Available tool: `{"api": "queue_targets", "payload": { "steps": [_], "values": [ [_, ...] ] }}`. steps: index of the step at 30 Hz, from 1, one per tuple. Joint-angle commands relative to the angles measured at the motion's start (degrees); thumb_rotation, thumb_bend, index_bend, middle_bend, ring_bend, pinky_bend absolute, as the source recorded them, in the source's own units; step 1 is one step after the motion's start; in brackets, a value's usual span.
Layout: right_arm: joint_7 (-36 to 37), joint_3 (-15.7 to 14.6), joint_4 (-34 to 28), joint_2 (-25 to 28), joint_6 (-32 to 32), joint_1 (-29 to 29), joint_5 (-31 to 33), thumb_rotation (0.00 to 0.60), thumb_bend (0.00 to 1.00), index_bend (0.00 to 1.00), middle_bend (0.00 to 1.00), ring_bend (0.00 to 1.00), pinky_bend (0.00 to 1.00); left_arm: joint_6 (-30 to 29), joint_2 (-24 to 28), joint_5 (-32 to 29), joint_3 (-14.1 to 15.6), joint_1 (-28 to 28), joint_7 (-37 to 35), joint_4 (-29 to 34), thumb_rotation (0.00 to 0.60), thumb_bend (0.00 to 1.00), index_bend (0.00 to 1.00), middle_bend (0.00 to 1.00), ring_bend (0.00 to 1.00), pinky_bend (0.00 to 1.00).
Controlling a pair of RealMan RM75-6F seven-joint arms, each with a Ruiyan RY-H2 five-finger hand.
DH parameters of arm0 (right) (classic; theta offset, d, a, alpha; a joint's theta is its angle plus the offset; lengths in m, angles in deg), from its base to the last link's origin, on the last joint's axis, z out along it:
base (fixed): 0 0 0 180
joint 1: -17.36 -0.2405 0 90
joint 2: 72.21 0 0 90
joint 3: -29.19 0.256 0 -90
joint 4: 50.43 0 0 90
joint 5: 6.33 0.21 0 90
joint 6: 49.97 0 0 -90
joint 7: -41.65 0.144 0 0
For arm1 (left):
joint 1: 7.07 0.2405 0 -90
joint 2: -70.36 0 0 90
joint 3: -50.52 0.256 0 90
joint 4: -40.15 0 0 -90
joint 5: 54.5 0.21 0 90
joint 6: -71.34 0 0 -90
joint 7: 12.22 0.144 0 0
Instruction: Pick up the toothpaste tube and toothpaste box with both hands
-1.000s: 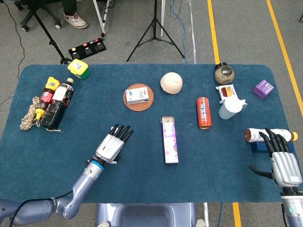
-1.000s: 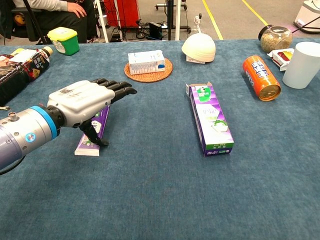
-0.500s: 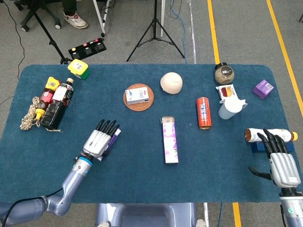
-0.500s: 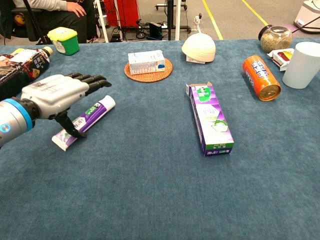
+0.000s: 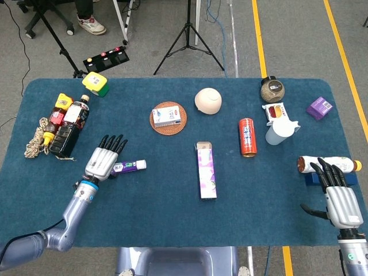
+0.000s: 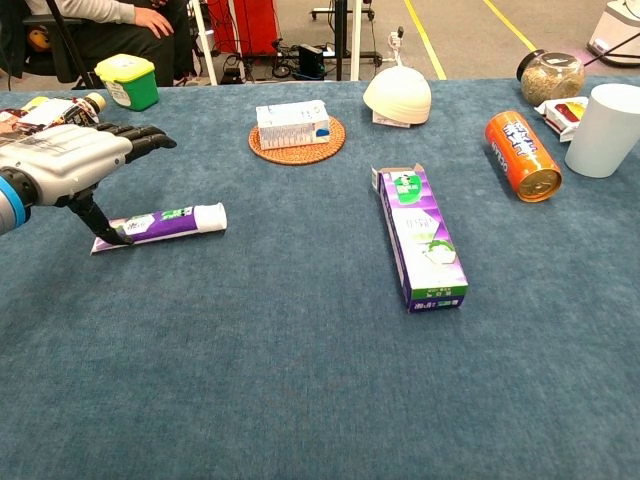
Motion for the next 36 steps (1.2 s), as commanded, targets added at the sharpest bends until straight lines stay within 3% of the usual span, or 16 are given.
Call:
{"api": "queue_targets", "payload": {
  "steps": [1, 10, 15, 20, 23, 36],
  "values": [
    [-0.34, -0.10, -0.08, -0.04, 0.12, -0.02, 0.00, 0.600, 0.00, 0.05, 0.00, 0.00, 0.00, 1.69, 0.59, -1.07, -0.04, -0.41, -0.12, 0.12, 0.600, 0.01, 0.00, 0.00, 0.00, 0.03],
    [-0.29, -0.18, -0.49, 0.23, 0.19, 0.01, 0.02, 0.600, 0.00, 0.05, 0.00, 0.00, 0.00, 6.84, 3.66, -7.62, 0.25, -2.69, 5.76, 5.40, 0.600, 0.02, 0.00, 0.00, 0.00, 0.04],
    [0.02, -0.29, -0.52, 0.37, 0.37, -0.07, -0.13, 0.600, 0.00, 0.05, 0.00, 0.00, 0.00, 7.16, 3.16, -12.47, -0.16, -4.20, 9.38, 6.98, 0.600, 0.05, 0.01, 0.00, 0.00, 0.11],
    [0.28, -0.30, -0.45, 0.35, 0.31, -0.13, -0.33, 0.600, 0.00, 0.05, 0.00, 0.00, 0.00, 6.86, 1.45, -15.70, -0.24, -5.49, 11.08, 6.63, 0.600, 0.09, 0.12, 0.02, 0.00, 0.21],
    [0.38, -0.20, -0.27, 0.28, -0.03, -0.05, -0.36, 0.600, 0.00, 0.05, 0.00, 0.00, 0.00, 6.51, 0.83, -16.33, 0.01, -5.96, 11.52, 6.19, 0.600, 0.17, 0.18, 0.06, 0.02, 0.27],
    [0.57, -0.37, -0.15, 0.17, 0.44, -0.27, -0.40, 0.600, 0.00, 0.05, 0.00, 0.00, 0.00, 1.54, -1.64, -15.46, 0.71, -5.86, 11.65, 3.76, 0.600, 0.32, 0.42, 0.30, 0.24, 0.49]
  ]
}}
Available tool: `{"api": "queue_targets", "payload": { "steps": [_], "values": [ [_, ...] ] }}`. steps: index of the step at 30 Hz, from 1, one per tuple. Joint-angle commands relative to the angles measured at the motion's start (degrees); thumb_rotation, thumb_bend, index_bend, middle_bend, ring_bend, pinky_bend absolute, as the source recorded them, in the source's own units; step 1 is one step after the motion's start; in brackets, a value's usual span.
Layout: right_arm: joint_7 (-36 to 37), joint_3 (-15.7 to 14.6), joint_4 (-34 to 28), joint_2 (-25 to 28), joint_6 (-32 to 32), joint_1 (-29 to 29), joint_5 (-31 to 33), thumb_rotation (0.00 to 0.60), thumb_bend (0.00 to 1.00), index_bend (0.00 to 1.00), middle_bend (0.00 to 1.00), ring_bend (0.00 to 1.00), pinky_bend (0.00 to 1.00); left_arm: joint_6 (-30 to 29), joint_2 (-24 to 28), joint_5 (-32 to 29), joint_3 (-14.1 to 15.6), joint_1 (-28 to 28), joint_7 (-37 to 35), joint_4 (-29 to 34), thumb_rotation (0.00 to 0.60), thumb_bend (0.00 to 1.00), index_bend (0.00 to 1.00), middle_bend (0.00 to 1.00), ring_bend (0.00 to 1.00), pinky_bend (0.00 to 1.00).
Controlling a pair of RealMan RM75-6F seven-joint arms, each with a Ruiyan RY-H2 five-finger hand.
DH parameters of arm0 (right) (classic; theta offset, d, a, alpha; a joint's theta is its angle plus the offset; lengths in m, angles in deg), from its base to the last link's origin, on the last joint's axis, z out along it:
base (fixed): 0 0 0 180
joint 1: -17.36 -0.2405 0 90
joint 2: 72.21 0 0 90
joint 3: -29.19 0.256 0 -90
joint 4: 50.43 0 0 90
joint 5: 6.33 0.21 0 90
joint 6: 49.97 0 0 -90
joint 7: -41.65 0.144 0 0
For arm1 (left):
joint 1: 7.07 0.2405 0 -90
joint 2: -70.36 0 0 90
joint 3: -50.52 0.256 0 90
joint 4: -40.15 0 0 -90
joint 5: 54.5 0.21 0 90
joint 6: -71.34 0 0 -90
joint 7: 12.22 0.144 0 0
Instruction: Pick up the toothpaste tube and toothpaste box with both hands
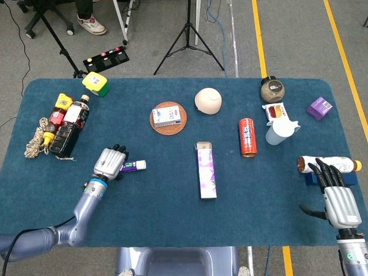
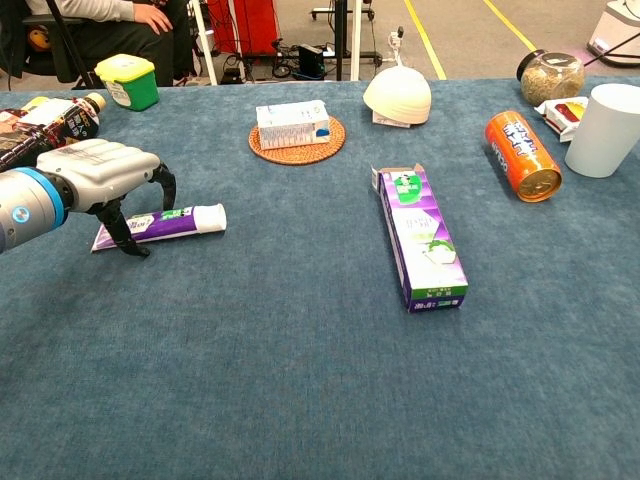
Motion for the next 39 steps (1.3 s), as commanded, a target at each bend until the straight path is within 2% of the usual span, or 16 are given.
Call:
{"api": "queue_targets", "payload": {
  "steps": [1, 9, 16, 22, 28, 39],
  "values": [
    [0.01, -0.01, -0.01, 0.01, -0.01, 0.00, -0.01, 0.600, 0.00, 0.05, 0.00, 0.00, 0.00, -0.61, -0.79, 0.29, 0.16, 0.20, -0.44, -0.89, 0.600, 0.33, 0.42, 0.31, 0.25, 0.50],
    [0.16, 0.00, -0.02, 0.08, 0.01, -0.03, 0.02, 0.600, 0.00, 0.05, 0.00, 0.00, 0.00, -1.42, -2.04, 1.17, 0.67, 0.42, -0.92, -2.62, 0.600, 0.39, 0.49, 0.38, 0.38, 0.61],
    [0.05, -0.09, -0.02, 0.06, 0.13, -0.08, -0.04, 0.600, 0.00, 0.05, 0.00, 0.00, 0.00, -3.32, -1.99, 5.28, 1.08, 1.21, -3.81, -3.75, 0.600, 0.41, 0.57, 0.46, 0.47, 0.67],
    [-0.29, -0.15, -0.01, -0.06, 0.23, -0.10, 0.04, 0.600, 0.00, 0.05, 0.00, 0.00, 0.00, -4.24, -1.03, 8.42, 1.07, 1.85, -6.82, -3.80, 0.600, 0.41, 0.60, 0.49, 0.48, 0.69],
    [-0.49, -0.27, 0.50, -0.52, 1.13, -0.49, 0.23, 0.600, 0.00, 0.05, 0.00, 0.00, 0.00, -6.03, 2.68, 10.61, 0.17, 2.78, -9.04, -0.36, 0.600, 0.41, 0.61, 0.50, 0.50, 0.70],
    [-2.08, -0.63, 0.05, -1.11, 0.80, -0.45, -0.43, 0.600, 0.00, 0.05, 0.00, 0.00, 0.00, -5.65, 7.17, 11.69, -0.49, 4.10, -13.15, 2.18, 0.600, 0.41, 0.65, 0.53, 0.53, 0.72]
  ]
}}
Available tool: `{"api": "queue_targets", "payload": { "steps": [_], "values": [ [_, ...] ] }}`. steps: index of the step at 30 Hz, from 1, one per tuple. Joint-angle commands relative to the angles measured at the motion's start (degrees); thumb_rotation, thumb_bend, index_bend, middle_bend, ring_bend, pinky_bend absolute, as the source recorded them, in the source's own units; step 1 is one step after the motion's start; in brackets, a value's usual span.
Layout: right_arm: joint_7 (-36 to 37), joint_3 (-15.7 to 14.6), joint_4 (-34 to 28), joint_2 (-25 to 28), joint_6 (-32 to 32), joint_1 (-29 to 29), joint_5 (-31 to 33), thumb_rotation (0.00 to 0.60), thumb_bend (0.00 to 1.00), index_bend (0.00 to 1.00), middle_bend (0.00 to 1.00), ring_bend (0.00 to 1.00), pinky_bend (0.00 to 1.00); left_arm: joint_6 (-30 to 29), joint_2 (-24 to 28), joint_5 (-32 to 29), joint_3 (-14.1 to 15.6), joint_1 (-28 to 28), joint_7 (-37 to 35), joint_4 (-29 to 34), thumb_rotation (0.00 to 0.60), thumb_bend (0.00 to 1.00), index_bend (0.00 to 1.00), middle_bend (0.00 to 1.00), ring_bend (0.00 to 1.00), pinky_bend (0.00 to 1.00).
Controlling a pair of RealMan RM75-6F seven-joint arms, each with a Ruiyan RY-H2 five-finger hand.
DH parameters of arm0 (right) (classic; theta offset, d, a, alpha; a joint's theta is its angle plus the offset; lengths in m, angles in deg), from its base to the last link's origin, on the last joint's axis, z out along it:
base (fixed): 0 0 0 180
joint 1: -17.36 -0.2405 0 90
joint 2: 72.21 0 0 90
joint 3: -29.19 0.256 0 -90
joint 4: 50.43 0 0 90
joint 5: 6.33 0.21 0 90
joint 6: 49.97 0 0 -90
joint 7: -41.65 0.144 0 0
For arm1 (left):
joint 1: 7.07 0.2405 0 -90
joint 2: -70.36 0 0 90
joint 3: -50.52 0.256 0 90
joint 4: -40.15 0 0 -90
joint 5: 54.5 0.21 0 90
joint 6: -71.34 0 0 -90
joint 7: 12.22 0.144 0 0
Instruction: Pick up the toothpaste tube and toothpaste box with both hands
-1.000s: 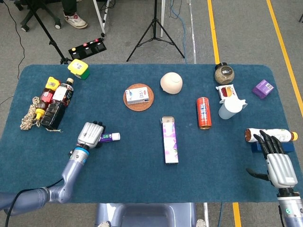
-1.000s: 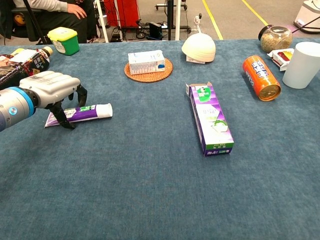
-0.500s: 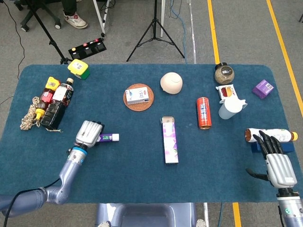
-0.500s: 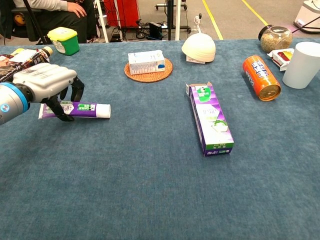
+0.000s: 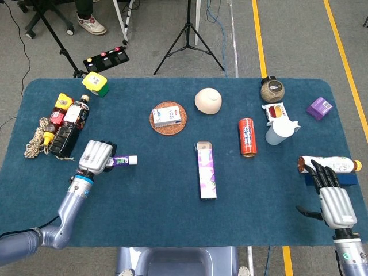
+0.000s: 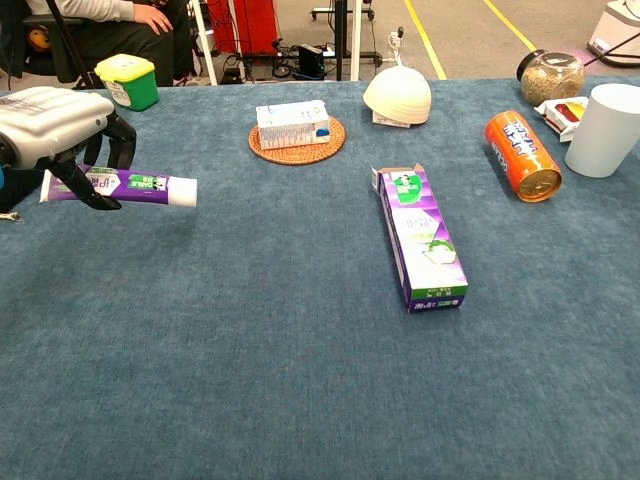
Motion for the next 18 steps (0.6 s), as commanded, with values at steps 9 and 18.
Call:
{"api": "queue_targets", "payload": {
  "steps": [9, 18],
  "values": [
    [-0.55, -1.43, -0.72, 0.75, 5.47, -4.31, -4.82, 0.600, 0.00, 0.07, 0.00, 0.00, 0.00, -1.99, 8.08, 1.86, -2.12, 1.67, -4.31, 7.55, 0.600, 0.41, 0.65, 0.53, 0.53, 0.72],
    [14.06, -2.64, -8.58, 7.55, 23.34, -18.84, -11.99, 0.600, 0.00, 0.11, 0.07, 0.02, 0.00, -3.70, 17.92, 1.37, -4.99, 3.44, -7.60, 14.97, 0.600, 0.41, 0.65, 0.53, 0.53, 0.72]
  ]
}}
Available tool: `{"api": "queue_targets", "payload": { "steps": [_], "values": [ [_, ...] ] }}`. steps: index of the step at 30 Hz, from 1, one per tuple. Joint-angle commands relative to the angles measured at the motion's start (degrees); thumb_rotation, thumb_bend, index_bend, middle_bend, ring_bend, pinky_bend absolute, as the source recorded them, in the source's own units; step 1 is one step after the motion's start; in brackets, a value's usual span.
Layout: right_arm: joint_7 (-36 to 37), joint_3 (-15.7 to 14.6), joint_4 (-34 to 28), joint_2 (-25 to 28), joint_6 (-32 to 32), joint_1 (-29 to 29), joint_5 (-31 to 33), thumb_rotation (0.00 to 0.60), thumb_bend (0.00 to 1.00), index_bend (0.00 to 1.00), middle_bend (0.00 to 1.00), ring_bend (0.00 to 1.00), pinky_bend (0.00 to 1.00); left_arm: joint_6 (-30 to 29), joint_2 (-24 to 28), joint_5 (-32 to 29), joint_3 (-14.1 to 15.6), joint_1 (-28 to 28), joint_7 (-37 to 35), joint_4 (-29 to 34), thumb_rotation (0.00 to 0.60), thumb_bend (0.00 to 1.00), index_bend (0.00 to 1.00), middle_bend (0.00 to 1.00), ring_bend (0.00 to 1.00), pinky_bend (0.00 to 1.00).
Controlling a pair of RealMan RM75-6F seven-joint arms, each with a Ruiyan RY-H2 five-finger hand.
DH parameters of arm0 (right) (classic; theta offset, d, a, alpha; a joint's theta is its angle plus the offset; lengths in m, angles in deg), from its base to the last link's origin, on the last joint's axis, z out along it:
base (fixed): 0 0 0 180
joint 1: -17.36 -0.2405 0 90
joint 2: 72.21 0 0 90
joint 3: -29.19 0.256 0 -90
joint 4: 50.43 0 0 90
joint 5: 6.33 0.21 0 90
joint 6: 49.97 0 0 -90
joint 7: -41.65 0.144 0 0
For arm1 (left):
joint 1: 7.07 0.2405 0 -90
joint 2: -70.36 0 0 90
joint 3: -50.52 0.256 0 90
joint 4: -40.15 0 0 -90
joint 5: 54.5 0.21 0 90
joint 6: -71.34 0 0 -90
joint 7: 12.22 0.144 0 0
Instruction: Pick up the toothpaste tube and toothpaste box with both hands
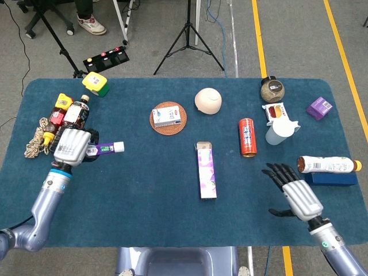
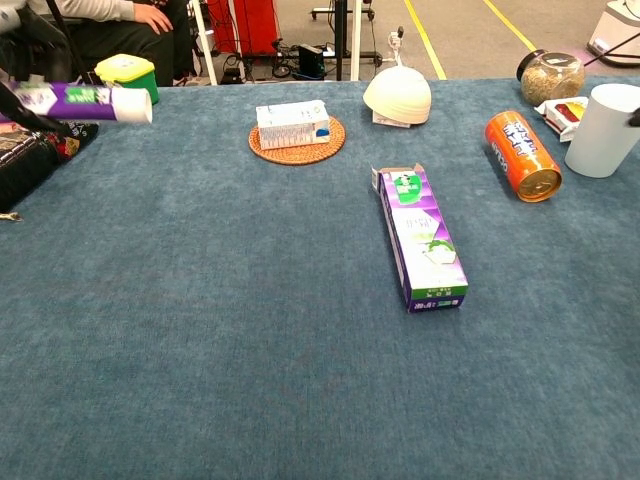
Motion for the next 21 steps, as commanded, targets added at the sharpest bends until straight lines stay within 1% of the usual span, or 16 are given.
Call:
{"api": "queue_targets", "payload": {
  "steps": [1, 4, 6, 9, 13, 14, 17, 21],
  "values": [
    [7.69, -0.38, -4.87, 3.94, 11.71, -9.30, -2.87, 0.600, 0.00, 0.11, 0.07, 0.02, 0.00, -0.65, 3.94, -0.55, -1.58, 0.79, -1.41, 3.15, 0.600, 0.41, 0.65, 0.53, 0.53, 0.72],
    [8.62, 1.05, -5.64, 3.27, 18.21, -14.42, -1.42, 0.600, 0.00, 0.11, 0.08, 0.04, 0.00, -1.37, 6.73, -1.03, -2.72, 1.12, -1.72, 5.18, 0.600, 0.41, 0.65, 0.53, 0.53, 0.72],
    [8.83, 3.06, -6.03, 1.15, 23.76, -18.78, 1.22, 0.600, 0.00, 0.12, 0.09, 0.05, 0.00, -2.26, 8.87, -1.40, -3.63, 1.58, -2.08, 6.86, 0.600, 0.41, 0.65, 0.53, 0.53, 0.72],
    [7.16, 4.50, -7.28, -0.63, 27.79, -22.00, 4.18, 0.600, 0.00, 0.12, 0.10, 0.07, 0.02, -1.97, 10.39, -2.20, -4.02, 1.82, -2.74, 8.05, 0.600, 0.41, 0.65, 0.53, 0.53, 0.72],
    [3.96, 5.62, -8.48, -3.21, 31.31, -24.91, 7.70, 0.600, 0.00, 0.13, 0.11, 0.08, 0.04, -1.85, 11.22, -2.66, -4.33, 2.08, -4.02, 8.66, 0.600, 0.40, 0.65, 0.53, 0.53, 0.72],
    [2.24, 6.00, -8.56, -4.59, 32.53, -26.01, 8.99, 0.600, 0.00, 0.14, 0.11, 0.09, 0.05, -1.84, 11.28, -2.82, -4.37, 2.13, -4.27, 8.59, 0.600, 0.40, 0.65, 0.53, 0.53, 0.72],
    [-1.61, 6.58, -8.85, -7.40, 33.76, -27.48, 12.67, 0.600, 0.00, 0.14, 0.12, 0.10, 0.05, -1.62, 11.09, -3.31, -4.31, 1.99, -4.15, 8.16, 0.600, 0.40, 0.65, 0.53, 0.53, 0.72],
    [-5.46, 6.90, -10.31, -9.76, 33.88, -28.61, 16.76, 0.600, 0.00, 0.15, 0.12, 0.11, 0.05, -1.61, 10.50, -3.92, -4.32, 1.75, -3.89, 7.62, 0.600, 0.40, 0.65, 0.53, 0.53, 0.72]
  ]
}}
